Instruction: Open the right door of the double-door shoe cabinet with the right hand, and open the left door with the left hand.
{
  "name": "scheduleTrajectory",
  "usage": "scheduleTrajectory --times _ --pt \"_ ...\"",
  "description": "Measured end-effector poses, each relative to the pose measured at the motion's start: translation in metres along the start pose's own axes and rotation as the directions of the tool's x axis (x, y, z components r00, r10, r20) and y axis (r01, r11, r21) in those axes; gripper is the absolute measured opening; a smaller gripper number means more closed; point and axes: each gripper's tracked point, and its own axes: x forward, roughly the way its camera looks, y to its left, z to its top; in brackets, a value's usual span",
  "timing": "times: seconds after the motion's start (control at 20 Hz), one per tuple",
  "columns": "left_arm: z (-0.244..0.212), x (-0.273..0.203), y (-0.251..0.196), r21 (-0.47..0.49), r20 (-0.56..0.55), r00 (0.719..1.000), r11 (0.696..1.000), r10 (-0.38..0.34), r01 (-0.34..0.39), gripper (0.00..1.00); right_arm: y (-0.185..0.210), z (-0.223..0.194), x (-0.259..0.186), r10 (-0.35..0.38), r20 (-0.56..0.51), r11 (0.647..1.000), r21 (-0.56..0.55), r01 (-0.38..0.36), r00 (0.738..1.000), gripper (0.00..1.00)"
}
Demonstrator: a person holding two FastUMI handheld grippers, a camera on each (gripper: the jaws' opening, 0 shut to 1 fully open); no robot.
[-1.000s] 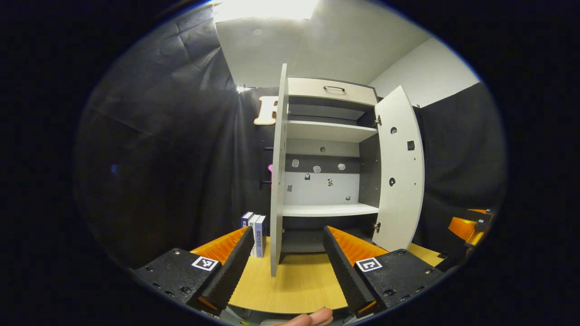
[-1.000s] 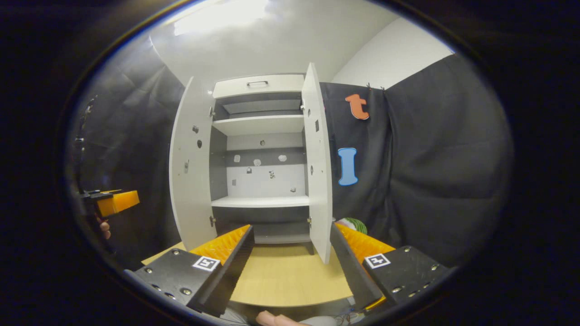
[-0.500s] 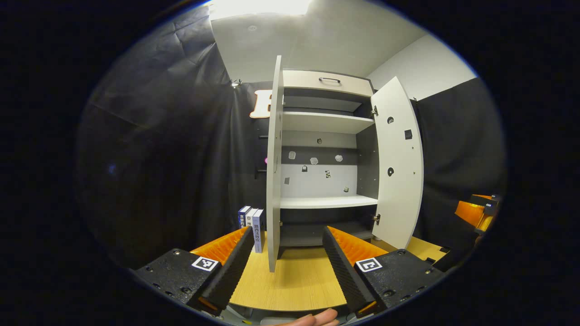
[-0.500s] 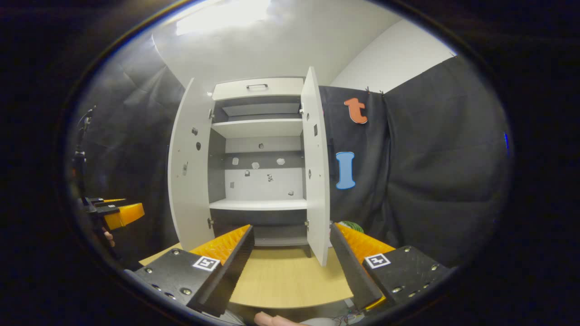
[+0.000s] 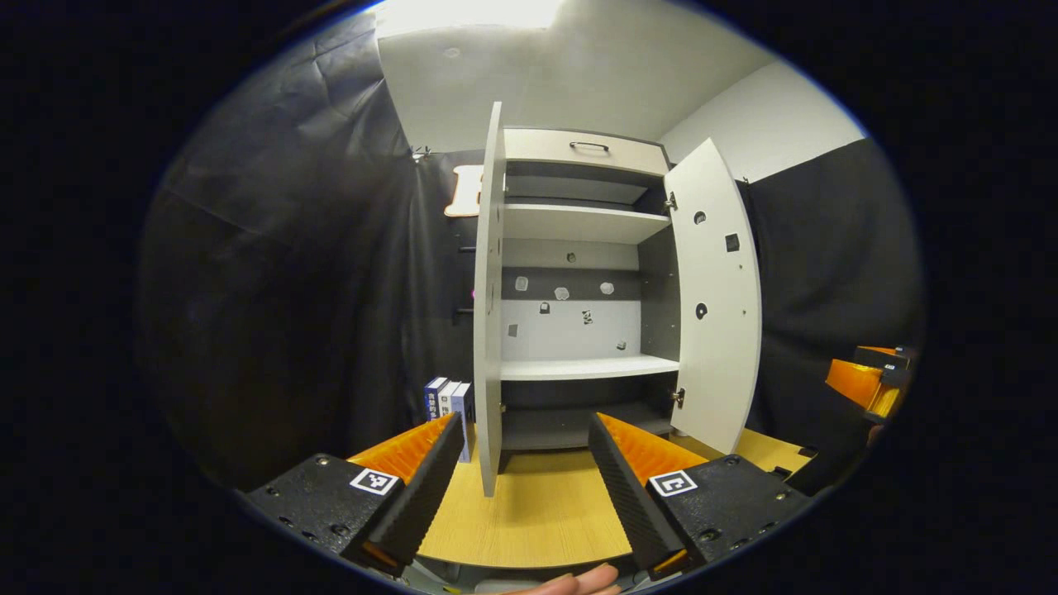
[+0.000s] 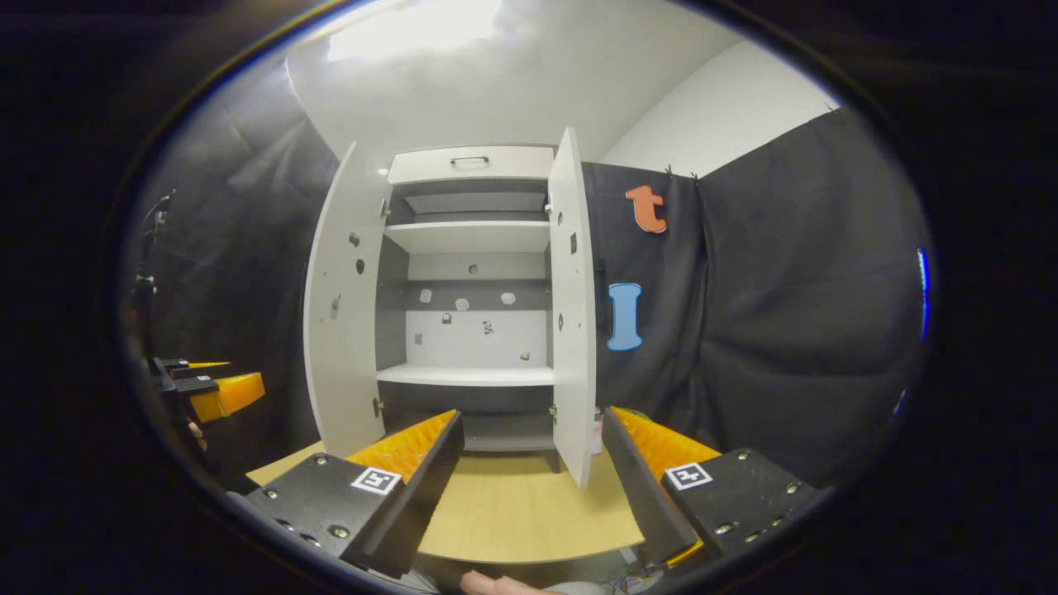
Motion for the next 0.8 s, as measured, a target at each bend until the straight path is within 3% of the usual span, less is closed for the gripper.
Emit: scheduleTrajectory --times 0.8 --pt "0.008 -0.003 0.0 -0.005 0.029 1.0 1.0 0.0 0.0 0.94 0.0 0.001 -0.004 -0.002 0.016 1.0 0.001 0.002 1.0 1.0"
